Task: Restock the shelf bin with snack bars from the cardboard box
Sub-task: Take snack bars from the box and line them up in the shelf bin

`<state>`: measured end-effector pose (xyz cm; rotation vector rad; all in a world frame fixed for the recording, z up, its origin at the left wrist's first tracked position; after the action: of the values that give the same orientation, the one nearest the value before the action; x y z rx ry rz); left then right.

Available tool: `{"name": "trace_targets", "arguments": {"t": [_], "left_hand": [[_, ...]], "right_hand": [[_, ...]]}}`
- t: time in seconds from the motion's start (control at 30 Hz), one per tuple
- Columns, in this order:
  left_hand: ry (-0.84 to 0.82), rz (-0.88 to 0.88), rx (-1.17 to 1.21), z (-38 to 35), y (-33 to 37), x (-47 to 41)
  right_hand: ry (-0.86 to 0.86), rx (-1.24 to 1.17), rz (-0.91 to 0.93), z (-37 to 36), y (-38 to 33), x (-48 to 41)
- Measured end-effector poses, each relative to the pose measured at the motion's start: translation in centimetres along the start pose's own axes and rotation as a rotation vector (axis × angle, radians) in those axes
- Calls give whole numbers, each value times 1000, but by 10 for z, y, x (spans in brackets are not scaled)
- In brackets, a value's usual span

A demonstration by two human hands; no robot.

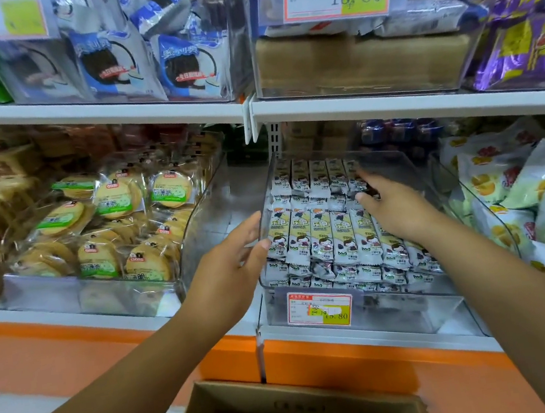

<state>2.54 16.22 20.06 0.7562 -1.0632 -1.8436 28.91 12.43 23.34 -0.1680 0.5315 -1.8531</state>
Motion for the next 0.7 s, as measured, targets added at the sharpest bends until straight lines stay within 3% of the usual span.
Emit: {"name": "trace_targets", "arguments": {"t": [0.17,0.27,0.33,0.43,0.5,0.7], "left_hand": [[-10,17,-8,10,-5,17],[-20,5,-98,21,-12,40],[-26,9,-134,25,-23,57],[-112,87,-171,19,-56,90],[-189,165,-183,6,-92,113],[-325,443,-188,-53,-210,172]], "right_hand": [[174,-99,75,17,-15,15],[363,-143,301,21,-41,50],[386,-180,438,14,-57,86],[233,-217,573,-19,-68,141],[62,-219,563,-64,-57,170],[-642,-140,138,-231,19,249]]}}
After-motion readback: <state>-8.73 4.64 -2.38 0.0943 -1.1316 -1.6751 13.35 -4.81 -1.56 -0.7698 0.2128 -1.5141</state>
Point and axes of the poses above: each hand's wrist, its own x-axis away from the middle knuckle, its own z-axis out of the back of the hand, y = z × x, the point moved 4 cm from there along -x, towards the middle knuckle, and after that the axes turned 6 degrees about z, right-handed, at the moved point
